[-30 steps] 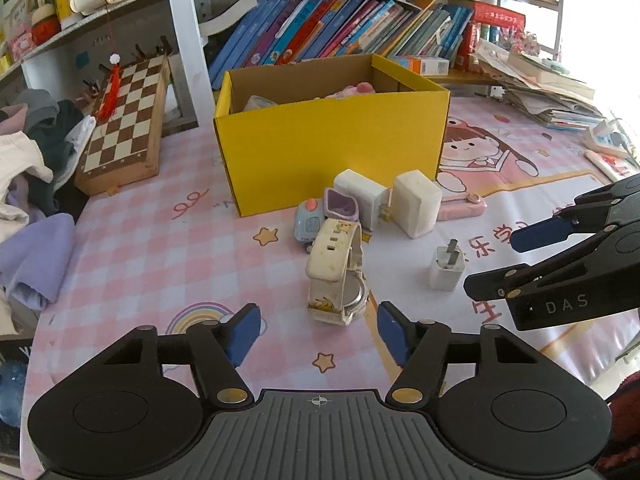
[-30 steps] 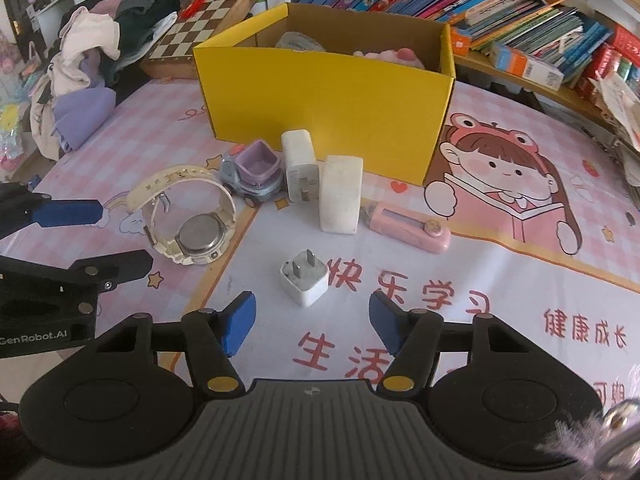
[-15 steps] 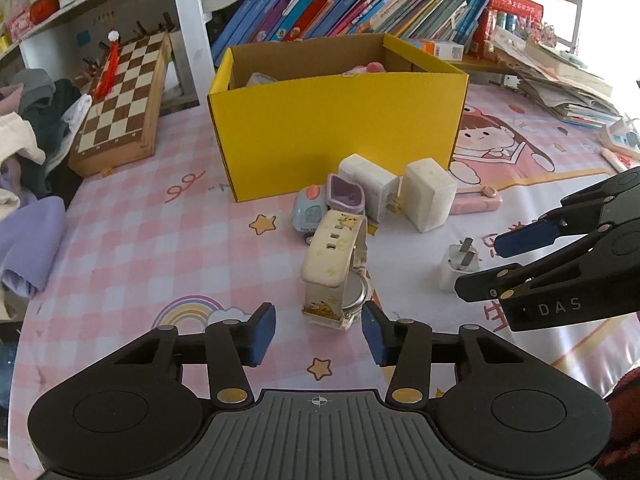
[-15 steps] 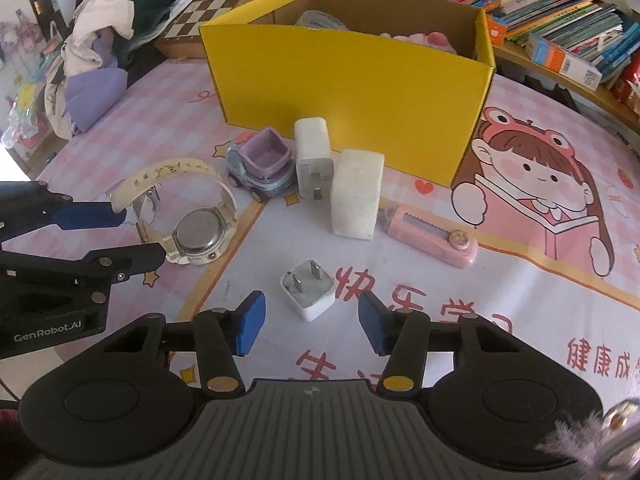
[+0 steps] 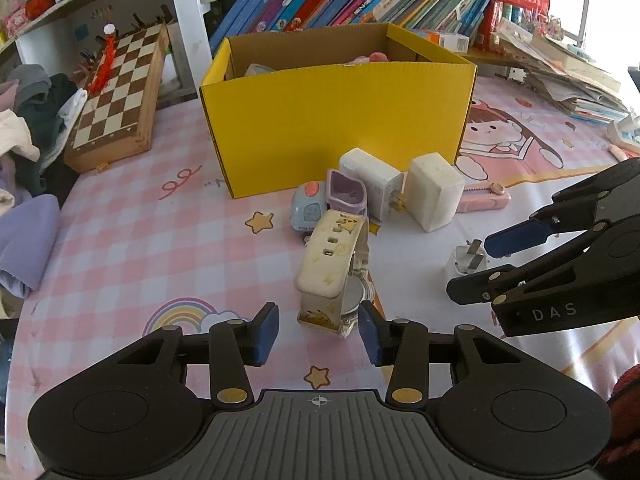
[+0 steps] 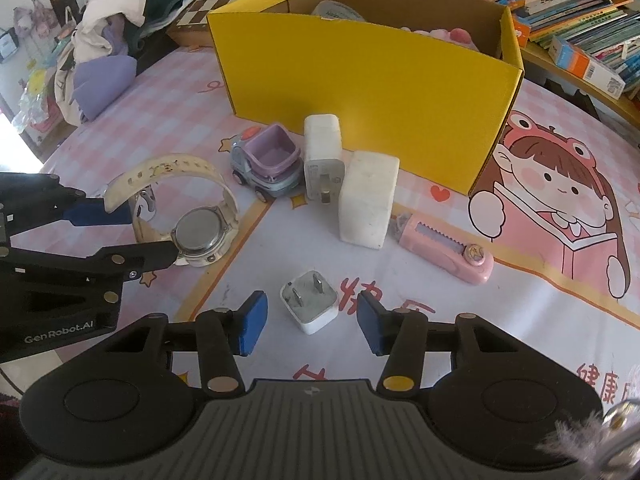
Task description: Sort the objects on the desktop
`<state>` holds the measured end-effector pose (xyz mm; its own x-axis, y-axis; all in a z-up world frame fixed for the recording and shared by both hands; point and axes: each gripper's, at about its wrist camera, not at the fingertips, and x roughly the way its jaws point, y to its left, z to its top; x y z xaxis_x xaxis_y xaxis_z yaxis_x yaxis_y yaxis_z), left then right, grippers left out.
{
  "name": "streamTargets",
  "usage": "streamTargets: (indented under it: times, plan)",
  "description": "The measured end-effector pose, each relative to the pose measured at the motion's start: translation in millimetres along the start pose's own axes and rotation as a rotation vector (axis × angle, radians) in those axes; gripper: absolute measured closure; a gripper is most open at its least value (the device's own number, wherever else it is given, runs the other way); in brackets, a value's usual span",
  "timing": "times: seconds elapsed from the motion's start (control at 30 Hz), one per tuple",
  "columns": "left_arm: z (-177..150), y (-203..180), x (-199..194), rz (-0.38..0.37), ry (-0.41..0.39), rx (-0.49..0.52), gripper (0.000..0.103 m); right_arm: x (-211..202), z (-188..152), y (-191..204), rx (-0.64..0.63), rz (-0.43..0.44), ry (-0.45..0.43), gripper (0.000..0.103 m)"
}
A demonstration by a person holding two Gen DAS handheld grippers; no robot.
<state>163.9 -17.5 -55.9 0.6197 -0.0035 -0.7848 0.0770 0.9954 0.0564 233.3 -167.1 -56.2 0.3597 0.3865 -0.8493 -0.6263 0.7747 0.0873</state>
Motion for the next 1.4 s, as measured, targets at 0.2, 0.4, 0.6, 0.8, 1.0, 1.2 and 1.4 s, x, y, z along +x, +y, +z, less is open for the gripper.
streamTargets:
  times: [0.2,0.4,0.6,0.8,1.0,1.2,1.4]
  plan:
    - [1,-1,5,0.002,0.012,0.000,0.062,5,3,-1,-0.009,0.014,0.012,0.057]
    - [2,0,9,0.001,0.025,-0.005,0.065,9,5,-1,-0.017,0.026,0.022,0.060]
    - [3,2,14,-0.003,0.035,-0.011,0.067,13,6,-1,-0.022,0.034,0.032,0.062]
    - [4,2,15,-0.022,0.033,-0.004,0.071,17,8,-2,-0.021,0.042,0.041,0.069]
    - [5,1,16,-0.044,0.028,0.005,0.081,18,8,-2,-0.020,0.044,0.036,0.072]
    - [7,3,13,-0.052,0.016,-0.006,0.081,15,8,-4,-0.009,0.037,0.027,0.072]
    - [8,6,10,-0.063,0.006,-0.022,0.081,11,7,-2,-0.010,0.029,0.016,0.072]
